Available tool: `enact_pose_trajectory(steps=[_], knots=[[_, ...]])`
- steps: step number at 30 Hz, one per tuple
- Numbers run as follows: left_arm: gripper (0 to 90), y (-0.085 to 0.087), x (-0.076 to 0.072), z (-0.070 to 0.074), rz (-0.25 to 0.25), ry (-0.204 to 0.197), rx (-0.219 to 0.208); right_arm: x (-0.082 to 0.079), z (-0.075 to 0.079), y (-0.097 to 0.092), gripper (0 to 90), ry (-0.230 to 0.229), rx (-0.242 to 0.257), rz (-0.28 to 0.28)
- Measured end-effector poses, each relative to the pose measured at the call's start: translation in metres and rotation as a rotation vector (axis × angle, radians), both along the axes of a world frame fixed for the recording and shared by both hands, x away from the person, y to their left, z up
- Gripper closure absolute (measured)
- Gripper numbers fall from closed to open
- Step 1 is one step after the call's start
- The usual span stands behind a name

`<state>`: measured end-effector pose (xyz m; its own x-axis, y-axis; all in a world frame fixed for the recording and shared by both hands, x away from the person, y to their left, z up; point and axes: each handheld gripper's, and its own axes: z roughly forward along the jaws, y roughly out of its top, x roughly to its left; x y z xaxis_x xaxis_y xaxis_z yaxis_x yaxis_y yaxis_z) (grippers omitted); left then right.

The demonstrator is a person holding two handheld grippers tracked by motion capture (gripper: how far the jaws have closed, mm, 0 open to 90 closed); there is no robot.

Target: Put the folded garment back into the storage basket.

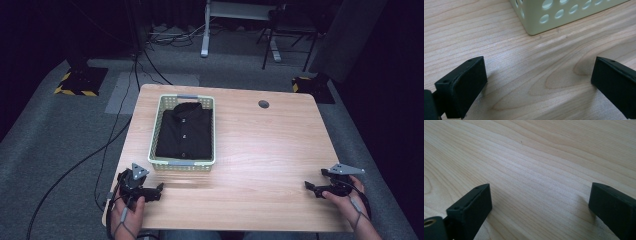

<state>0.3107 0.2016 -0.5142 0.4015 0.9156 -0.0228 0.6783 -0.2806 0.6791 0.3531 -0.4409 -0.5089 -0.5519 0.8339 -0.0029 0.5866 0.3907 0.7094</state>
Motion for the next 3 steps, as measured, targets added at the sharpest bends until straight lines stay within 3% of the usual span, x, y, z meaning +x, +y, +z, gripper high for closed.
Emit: enact_pose_trajectory(steps=[3], knots=[[0.3,0.0000,0.0000,0.0000,0.000,0.000,0.000,0.0000,-0.0001,0.0002,3.0,0.001,-0.001,0.000]])
